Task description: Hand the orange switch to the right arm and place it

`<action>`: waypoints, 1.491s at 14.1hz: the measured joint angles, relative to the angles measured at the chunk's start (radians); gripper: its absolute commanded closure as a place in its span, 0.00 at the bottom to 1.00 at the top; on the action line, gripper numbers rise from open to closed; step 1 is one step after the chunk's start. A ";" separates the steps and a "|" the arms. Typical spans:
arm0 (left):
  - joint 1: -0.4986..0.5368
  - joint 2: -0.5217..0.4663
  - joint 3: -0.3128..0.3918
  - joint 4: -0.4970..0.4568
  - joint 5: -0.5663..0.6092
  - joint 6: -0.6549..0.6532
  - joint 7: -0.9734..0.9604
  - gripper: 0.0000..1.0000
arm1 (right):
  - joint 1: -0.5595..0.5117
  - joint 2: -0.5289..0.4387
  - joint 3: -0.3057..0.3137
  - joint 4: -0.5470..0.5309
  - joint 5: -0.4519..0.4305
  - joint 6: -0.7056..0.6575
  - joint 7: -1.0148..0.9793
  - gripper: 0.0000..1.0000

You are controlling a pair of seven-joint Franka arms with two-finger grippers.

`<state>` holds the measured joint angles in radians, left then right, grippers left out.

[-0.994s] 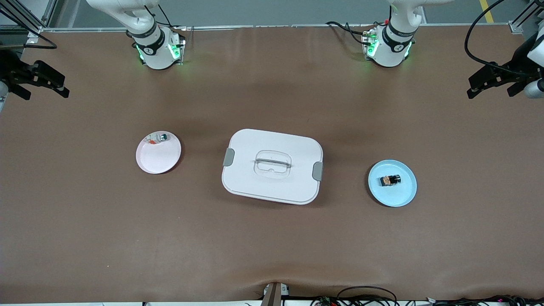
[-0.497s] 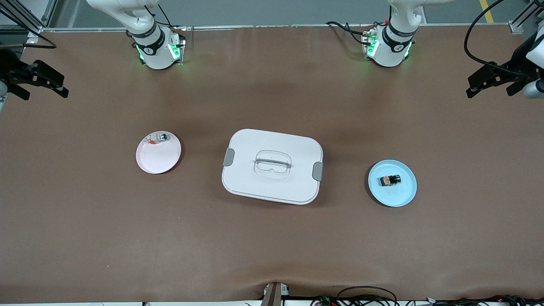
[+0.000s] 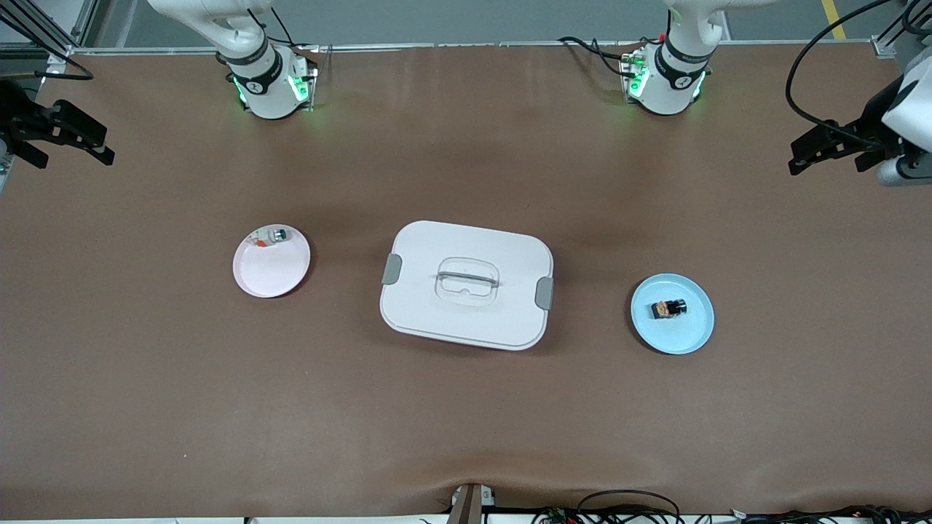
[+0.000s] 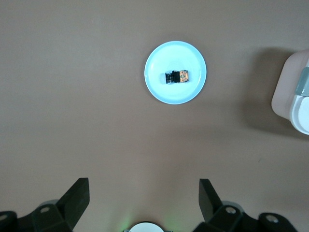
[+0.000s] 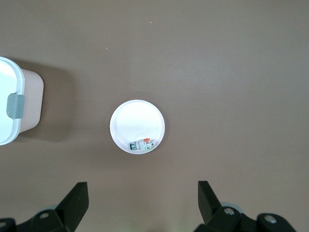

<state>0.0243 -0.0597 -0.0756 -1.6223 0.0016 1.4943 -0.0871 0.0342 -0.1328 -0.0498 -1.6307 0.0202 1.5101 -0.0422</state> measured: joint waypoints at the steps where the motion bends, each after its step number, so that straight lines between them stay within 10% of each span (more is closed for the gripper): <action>1: 0.000 0.005 0.000 -0.015 0.000 0.016 0.000 0.00 | 0.000 0.000 0.000 0.000 0.000 0.000 0.000 0.00; 11: -0.011 0.085 -0.012 -0.321 0.000 0.498 0.002 0.00 | 0.000 0.000 0.000 0.000 0.001 0.000 0.001 0.00; 21: -0.048 0.251 -0.032 -0.361 0.095 0.707 -0.075 0.00 | 0.000 0.000 -0.003 -0.001 0.001 0.000 0.002 0.00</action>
<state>-0.0234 0.1910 -0.1073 -1.9835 0.0969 2.2013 -0.1618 0.0341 -0.1331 -0.0524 -1.6314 0.0209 1.5099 -0.0404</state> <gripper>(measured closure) 0.000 0.000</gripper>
